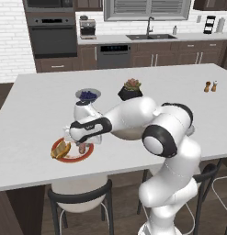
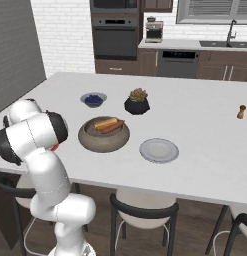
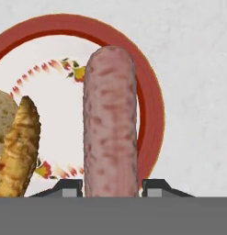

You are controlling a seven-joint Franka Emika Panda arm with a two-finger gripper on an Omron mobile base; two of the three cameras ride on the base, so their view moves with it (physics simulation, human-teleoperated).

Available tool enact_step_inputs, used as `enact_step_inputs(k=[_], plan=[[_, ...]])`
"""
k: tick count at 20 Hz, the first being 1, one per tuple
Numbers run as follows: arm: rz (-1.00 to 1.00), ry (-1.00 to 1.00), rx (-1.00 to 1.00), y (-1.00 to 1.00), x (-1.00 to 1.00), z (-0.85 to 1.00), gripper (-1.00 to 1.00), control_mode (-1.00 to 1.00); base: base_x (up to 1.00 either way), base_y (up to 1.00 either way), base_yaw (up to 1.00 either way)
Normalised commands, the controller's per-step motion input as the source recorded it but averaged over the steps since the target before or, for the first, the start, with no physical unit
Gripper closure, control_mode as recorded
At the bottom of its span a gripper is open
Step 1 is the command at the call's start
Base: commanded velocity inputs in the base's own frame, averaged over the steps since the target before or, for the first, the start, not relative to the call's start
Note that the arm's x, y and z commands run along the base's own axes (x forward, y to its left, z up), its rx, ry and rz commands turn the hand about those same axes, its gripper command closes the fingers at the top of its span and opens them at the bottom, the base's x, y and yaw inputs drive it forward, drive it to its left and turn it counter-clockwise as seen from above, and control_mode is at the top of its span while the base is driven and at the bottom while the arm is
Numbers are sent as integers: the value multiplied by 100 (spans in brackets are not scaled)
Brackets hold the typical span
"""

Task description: Place one bun and one sausage from the bowl on each plate.

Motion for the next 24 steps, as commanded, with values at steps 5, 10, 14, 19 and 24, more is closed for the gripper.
enact_step_inputs(k=[5,10,14,19,24], plan=[[4,-2,0,10,29,-7,100,-100,0,0,0],[1,-1,0,23,20,-18,100,-100,0,0,0],[0,-2,0,26,10,-16,-100,-100,0,0,0],[0,-4,0,6,3,-2,-100,-100,0,0,0],[0,-6,0,-5,2,0,-100,-100,0,0,0]])
